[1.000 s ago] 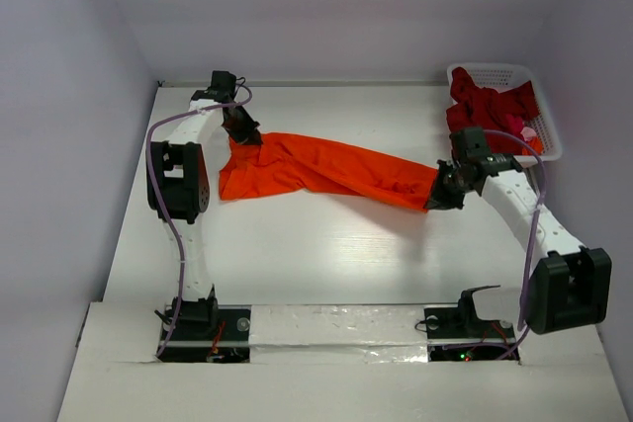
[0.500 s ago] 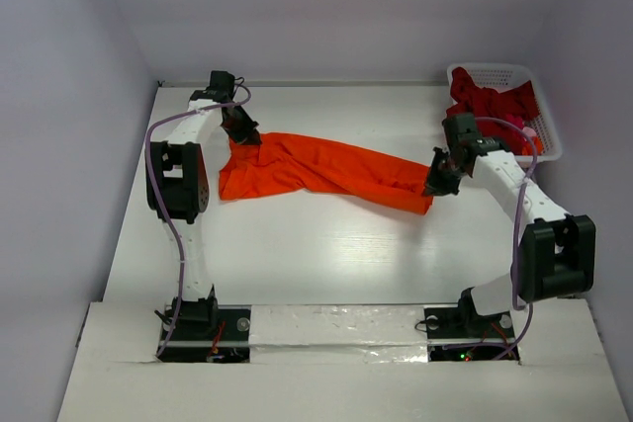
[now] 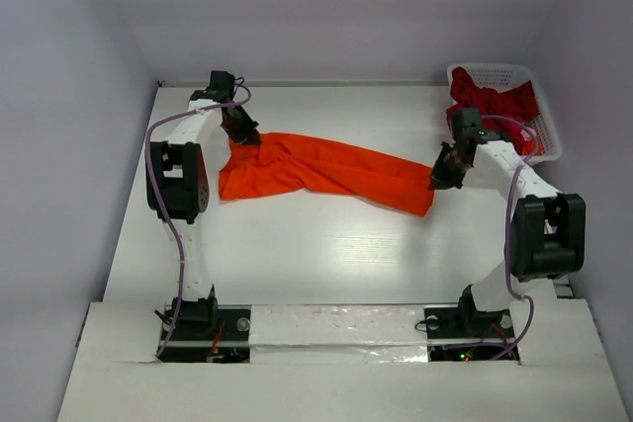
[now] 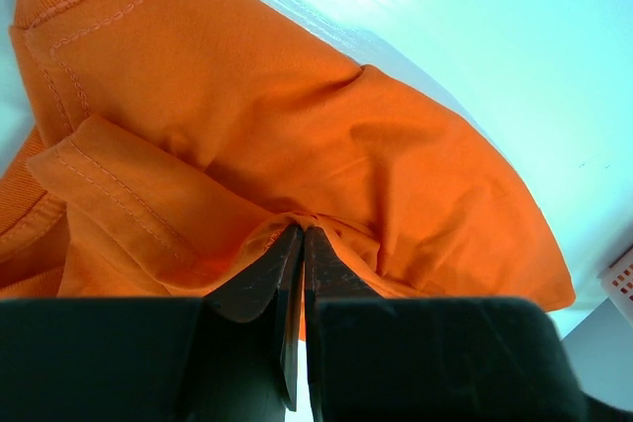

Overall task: Fold and stack the t-shirts
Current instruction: Fold the other side of the tshirt into a rectangle

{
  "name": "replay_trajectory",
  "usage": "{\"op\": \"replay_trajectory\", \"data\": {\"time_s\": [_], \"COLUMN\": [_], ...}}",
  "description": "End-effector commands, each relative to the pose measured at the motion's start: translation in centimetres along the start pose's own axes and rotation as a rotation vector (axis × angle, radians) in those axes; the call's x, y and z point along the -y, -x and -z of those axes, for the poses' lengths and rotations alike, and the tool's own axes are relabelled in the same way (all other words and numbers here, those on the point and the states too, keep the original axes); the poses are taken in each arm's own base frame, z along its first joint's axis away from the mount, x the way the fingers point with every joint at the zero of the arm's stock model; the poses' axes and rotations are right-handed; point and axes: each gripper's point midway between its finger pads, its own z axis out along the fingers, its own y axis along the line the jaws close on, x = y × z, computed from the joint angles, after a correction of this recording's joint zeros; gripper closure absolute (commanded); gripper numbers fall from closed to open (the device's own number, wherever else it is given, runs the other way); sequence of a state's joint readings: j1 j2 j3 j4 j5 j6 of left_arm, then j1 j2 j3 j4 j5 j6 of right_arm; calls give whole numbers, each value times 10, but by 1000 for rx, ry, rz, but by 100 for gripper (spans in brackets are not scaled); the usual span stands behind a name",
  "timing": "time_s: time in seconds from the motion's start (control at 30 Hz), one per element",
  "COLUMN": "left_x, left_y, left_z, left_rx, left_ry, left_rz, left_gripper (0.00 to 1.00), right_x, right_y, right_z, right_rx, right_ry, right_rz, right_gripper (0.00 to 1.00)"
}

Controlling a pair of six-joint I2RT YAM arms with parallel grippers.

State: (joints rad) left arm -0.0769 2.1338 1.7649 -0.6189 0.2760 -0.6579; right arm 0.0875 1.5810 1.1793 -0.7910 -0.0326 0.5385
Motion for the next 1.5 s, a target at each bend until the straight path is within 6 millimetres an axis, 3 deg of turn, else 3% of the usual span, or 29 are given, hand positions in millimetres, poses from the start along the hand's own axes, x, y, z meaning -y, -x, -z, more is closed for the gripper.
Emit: {"op": "replay_trajectory", "data": {"time_s": [0.0, 0.17, 0.43, 0.7, 1.0, 1.33, 1.4, 1.47], "left_x": [4, 4, 4, 3, -1, -9, -14, -16], "left_y": [9, 9, 10, 10, 11, 19, 23, 24], "left_z": [14, 13, 10, 7, 11, 18, 20, 21], "left_rx": [37, 38, 37, 32, 47, 81, 93, 97], "left_ry": [-15, -14, -15, -11, 9, 46, 61, 70], "left_rz": [-20, -20, -17, -20, -24, -20, -11, -16], "left_gripper": [100, 100, 100, 100, 100, 100, 97, 83], "right_x": [13, 38, 34, 31, 29, 27, 27, 26], "right_y": [35, 48, 49, 78, 83, 100, 103, 105], "right_z": [-1, -8, -21, -18, -48, -53, -54, -52], "right_rx": [83, 93, 54, 117, 50, 56, 66, 75], "right_ry": [-1, -41, -32, -65, -81, -106, -106, -105], "right_rz": [-61, -107, -94, -109, -85, -74, -79, -85], "right_gripper": [100, 100, 100, 100, 100, 100, 96, 78]}}
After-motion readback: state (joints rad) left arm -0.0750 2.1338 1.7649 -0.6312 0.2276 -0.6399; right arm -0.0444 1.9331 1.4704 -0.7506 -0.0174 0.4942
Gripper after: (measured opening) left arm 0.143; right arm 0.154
